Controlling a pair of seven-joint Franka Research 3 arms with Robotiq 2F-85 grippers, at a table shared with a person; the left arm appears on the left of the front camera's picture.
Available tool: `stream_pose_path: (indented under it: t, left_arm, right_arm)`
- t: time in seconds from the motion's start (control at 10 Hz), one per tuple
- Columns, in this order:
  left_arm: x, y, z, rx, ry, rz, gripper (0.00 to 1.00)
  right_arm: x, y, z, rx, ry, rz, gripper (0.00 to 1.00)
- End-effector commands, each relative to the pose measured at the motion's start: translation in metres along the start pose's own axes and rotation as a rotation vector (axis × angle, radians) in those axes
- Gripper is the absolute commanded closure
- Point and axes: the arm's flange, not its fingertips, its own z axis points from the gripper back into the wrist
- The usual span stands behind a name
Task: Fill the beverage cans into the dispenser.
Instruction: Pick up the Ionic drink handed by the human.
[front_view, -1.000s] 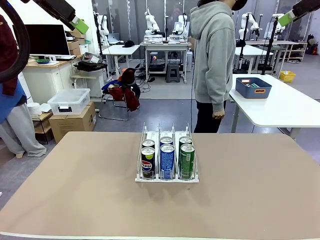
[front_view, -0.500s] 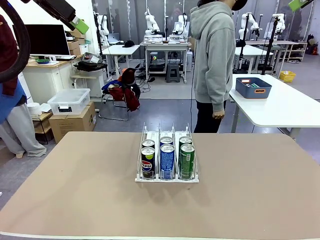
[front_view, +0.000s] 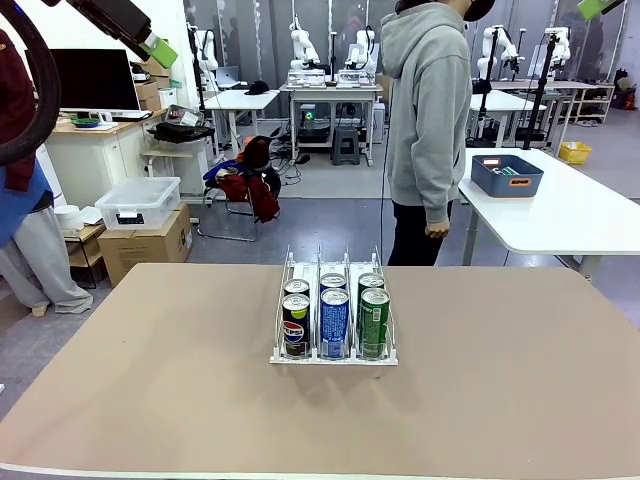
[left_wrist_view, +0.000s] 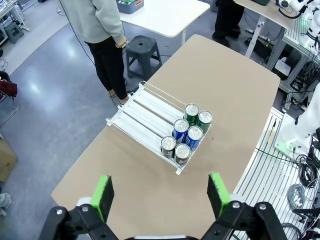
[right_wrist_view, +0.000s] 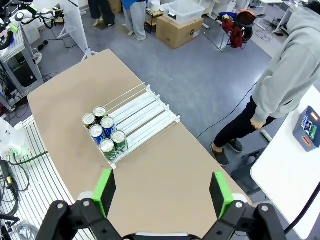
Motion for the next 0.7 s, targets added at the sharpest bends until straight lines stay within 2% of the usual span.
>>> stream_pose_path:
  t: [0.0,0.3,0.6]
  left_arm:
    - [0.0,0.0,0.0,0.0,0.0,0.0,0.0]
    - [-0.003,-0.015,0.014,-0.058,0.042,0.009,0.0]
    - [-0.004,-0.017,0.015,-0.025,0.012,0.012,0.0]
  right_arm:
    - [0.0,0.0,0.0,0.0,0.0,-0.001,0.0]
    - [-0.005,-0.003,0.002,0.047,-0.02,0.014,0.0]
    - [-0.009,-0.01,-0.002,0.039,-0.028,-0.004,0.0]
